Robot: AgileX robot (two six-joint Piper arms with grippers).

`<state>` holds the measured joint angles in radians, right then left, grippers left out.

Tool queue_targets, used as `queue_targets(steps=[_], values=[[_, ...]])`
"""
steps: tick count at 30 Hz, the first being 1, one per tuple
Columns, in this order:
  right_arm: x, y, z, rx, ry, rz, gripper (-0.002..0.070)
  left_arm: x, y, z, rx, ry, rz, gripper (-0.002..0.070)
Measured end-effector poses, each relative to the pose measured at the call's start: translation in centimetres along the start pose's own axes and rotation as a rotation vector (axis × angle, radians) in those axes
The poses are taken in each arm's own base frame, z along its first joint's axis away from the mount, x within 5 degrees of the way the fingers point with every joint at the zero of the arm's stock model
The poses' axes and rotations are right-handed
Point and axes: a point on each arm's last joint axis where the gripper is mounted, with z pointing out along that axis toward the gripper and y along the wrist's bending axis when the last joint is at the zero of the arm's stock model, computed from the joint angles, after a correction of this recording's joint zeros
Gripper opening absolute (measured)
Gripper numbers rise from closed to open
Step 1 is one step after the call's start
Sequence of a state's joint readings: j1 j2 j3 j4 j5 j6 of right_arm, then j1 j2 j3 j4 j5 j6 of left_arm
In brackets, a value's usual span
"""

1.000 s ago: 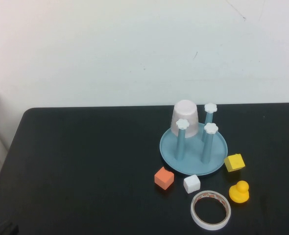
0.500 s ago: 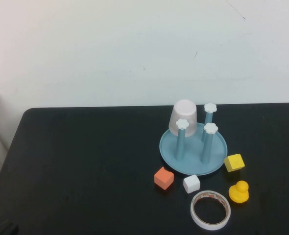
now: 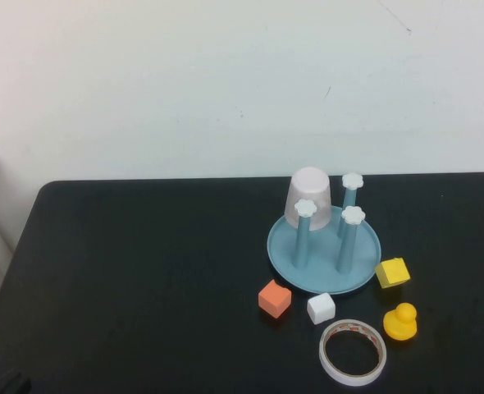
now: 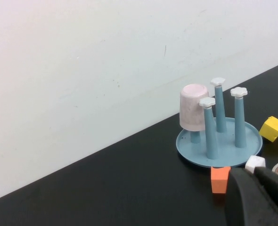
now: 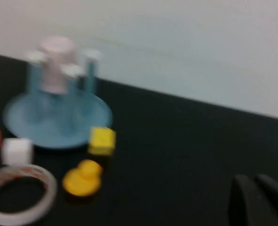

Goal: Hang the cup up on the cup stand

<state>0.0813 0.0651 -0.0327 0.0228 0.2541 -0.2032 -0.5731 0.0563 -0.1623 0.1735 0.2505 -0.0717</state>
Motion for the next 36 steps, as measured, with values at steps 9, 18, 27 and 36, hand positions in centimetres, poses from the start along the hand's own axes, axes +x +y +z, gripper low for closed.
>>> queue_targets(steps=[9,18,27,36], values=[[2.0,-0.7,-0.3,0.159,0.089,-0.015,-0.0001,0.0,0.0,0.0,0.0,0.0,0.0,-0.0001],[2.0,-0.4,0.0,0.102,0.037,-0.015,-0.0001,0.0,0.0,0.0,0.0,0.0,0.0,-0.0001],[2.2,-0.3,-0.1,0.089,0.069,-0.016,-0.0001,0.0,0.0,0.0,0.0,0.0,0.0,-0.0001],[2.3,-0.3,-0.1,0.088,0.072,-0.015,-0.0001,0.0,0.0,0.0,0.0,0.0,0.0,-0.0001]])
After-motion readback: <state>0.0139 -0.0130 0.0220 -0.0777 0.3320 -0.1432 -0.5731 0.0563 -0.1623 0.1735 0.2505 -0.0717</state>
